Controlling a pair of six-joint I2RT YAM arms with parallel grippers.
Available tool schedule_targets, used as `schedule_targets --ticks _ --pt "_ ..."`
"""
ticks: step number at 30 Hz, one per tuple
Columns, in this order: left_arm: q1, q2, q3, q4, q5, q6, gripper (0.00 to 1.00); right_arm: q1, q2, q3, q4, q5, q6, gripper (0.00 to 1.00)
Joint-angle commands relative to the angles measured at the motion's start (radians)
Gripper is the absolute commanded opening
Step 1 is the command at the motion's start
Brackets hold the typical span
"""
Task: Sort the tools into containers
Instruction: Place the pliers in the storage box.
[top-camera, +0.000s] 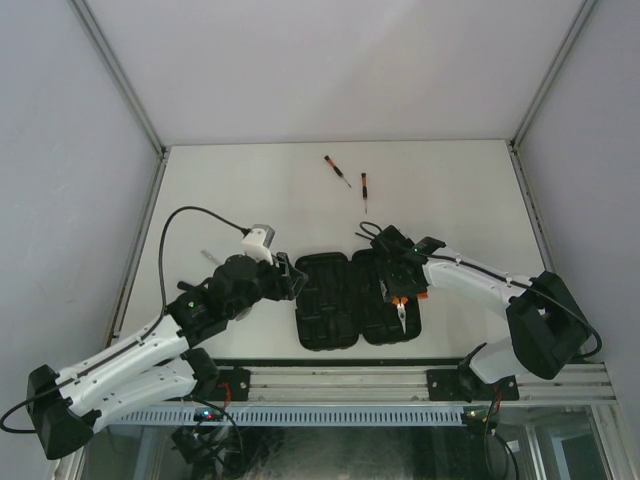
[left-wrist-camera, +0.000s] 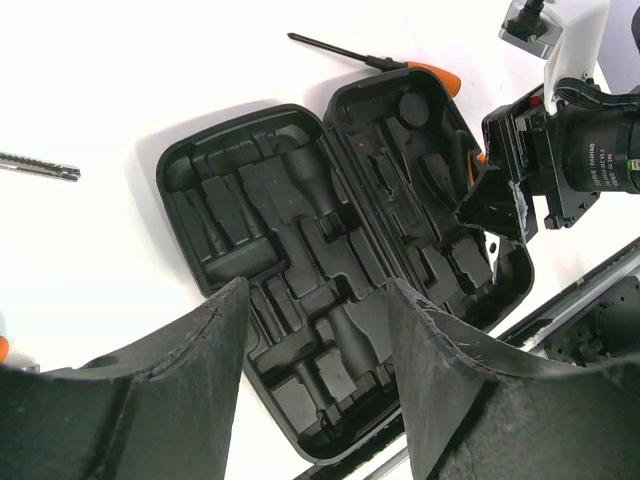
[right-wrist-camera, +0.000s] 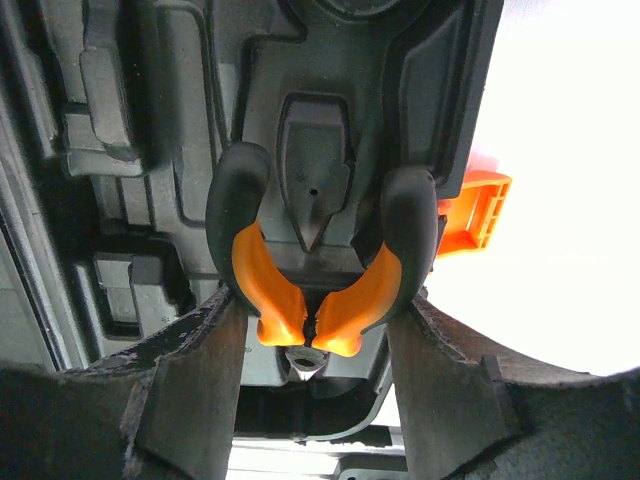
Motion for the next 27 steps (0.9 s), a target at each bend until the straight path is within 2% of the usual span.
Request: schedule_targets --ticks 1,10,15,18,21,27 --pt "0.004 -0.015 -0.027 0.015 -0.010 -0.009 0.61 0.009 -0.009 0.041 0.011 0.044 0.021 0.47" --pt "0.004 -0.019 -0.030 0.014 -0.010 -0.011 0.61 0.019 -0.016 0.040 0.009 0.048 0.026 0.56" --pt "0.004 -0.017 -0.029 0.014 -0.008 -0.011 0.61 0.029 -0.019 0.042 0.007 0.058 0.033 0.66" --pt "0.004 -0.018 -0.029 0.014 -0.011 -0.011 0.61 0.033 -0.025 0.041 0.006 0.059 0.036 0.67" --pt "0.004 -0.016 -0.029 0.014 -0.011 -0.011 0.61 0.039 -0.054 0.041 0.001 0.067 0.042 0.62" --pt "0.005 -0.003 -0.030 0.017 -0.008 -0.010 0.61 0.043 -0.129 0.041 -0.003 0.062 0.045 0.43"
